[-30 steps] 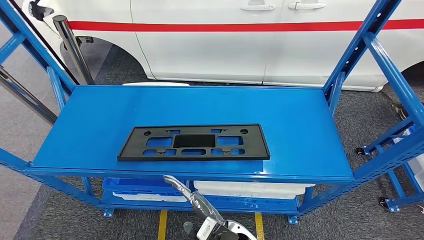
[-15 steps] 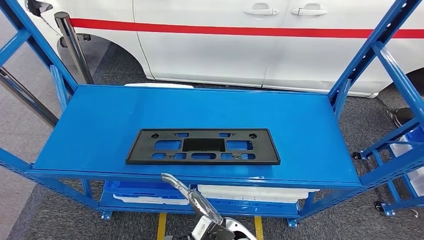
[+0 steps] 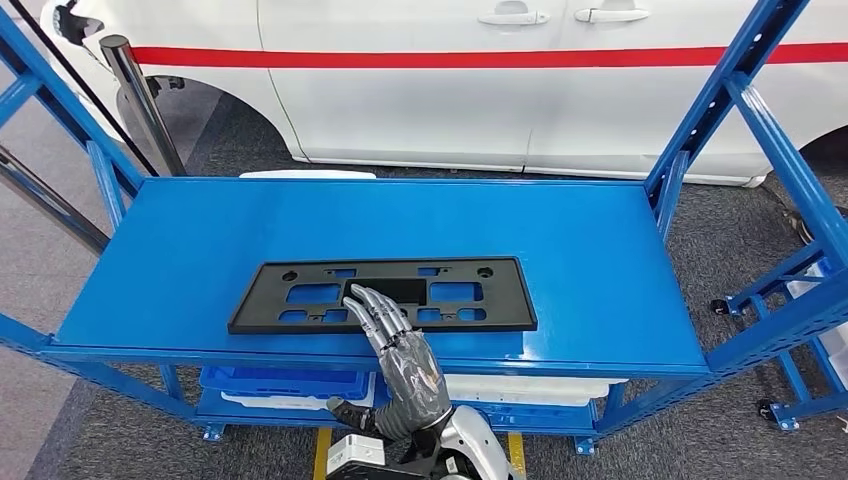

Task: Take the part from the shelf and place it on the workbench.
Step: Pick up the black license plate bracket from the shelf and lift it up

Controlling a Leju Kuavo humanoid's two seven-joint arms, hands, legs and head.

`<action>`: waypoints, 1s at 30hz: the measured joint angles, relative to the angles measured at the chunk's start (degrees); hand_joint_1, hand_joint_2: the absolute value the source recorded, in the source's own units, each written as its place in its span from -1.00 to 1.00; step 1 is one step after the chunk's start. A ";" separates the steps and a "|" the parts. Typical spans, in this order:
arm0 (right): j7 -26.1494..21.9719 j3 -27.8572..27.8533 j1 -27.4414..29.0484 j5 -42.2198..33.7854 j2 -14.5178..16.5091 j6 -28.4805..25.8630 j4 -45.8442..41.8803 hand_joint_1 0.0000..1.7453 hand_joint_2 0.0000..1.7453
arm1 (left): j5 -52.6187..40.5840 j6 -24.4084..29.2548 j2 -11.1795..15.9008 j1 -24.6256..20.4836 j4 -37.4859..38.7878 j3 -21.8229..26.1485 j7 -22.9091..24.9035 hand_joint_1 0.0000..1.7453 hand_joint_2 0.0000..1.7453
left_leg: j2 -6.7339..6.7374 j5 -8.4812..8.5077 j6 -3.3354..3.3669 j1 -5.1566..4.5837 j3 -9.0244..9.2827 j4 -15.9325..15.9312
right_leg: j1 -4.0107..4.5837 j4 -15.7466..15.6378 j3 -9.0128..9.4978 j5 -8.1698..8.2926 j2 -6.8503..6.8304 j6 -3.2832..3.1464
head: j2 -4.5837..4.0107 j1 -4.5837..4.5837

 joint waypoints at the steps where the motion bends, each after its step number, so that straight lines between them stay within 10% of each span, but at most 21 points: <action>1: 0.83 0.16 -0.20 1.27 0.09 -0.77 0.45 -1.00 1.00 | -0.03 -0.01 0.15 0.03 0.00 0.00 0.01 -1.00 -1.00 | 0.00 -0.77 -0.14 0.01 -1.45 2.83 | 0.07 0.08 0.00 -0.09 -0.05 -0.09 | 0.00 0.01; 3: 3.34 0.46 -0.69 5.41 0.33 -3.22 1.41 -1.00 1.00 | -0.15 -0.01 0.38 0.09 0.00 0.00 0.05 -1.00 -1.00 | 0.01 0.98 -0.27 0.06 -1.79 2.77 | 0.11 0.35 0.05 -0.34 0.00 -0.14 | 0.00 0.00; 6: 7.59 0.71 -1.57 12.78 1.22 -6.19 3.04 -1.00 1.00 | -0.34 -0.01 0.86 0.00 0.00 -0.01 0.09 -1.00 -1.00 | 0.00 6.26 0.08 0.06 2.72 -7.55 | 0.19 0.98 0.19 -0.97 0.19 0.26 | 0.00 0.02; 11: 12.36 0.58 -2.02 27.13 3.36 -7.58 5.10 -1.00 1.00 | -0.62 -0.02 1.73 -0.22 0.00 -0.08 0.14 -1.00 -1.00 | -0.06 6.96 1.44 -0.09 4.05 -10.85 | 0.46 1.63 -0.22 -1.58 0.27 1.40 | 0.00 0.03; 17: 16.05 -0.47 -2.37 28.38 3.70 -5.25 8.17 -1.00 1.00 | -0.54 -0.04 2.32 -0.32 0.00 -0.13 -0.05 -1.00 -1.00 | 0.09 7.10 2.66 0.11 4.28 -11.28 | -0.05 17.12 -8.00 -8.00 0.13 2.48 | 0.00 0.07; 22: 21.09 -0.47 -4.36 27.36 3.64 -0.05 10.31 -1.00 1.00 | -0.31 -0.11 2.50 -0.29 0.00 -0.11 -0.38 -1.00 -1.00 | -0.05 6.79 2.09 -0.02 4.63 -11.23 | 0.11 3.46 -2.17 -0.56 0.14 1.65 | 0.00 0.05; 27: 24.54 -0.51 -6.18 26.86 3.43 2.97 11.64 -1.00 1.00 | -0.04 -0.16 2.56 -0.27 0.00 -0.11 -0.93 -1.00 -1.00 | -0.03 6.26 0.40 0.13 4.41 -10.91 | 0.27 0.41 -0.92 0.28 0.29 0.45 | 0.00 0.04; 30: 26.17 -0.52 -6.94 27.54 3.34 3.73 12.11 -1.00 1.00 | 0.02 -0.10 2.68 -0.23 0.00 -0.11 -1.03 -1.00 -1.00 | -0.01 1.71 -0.13 0.20 0.82 -2.84 | 0.16 -0.20 -0.48 0.50 0.14 -0.19 | 0.00 0.03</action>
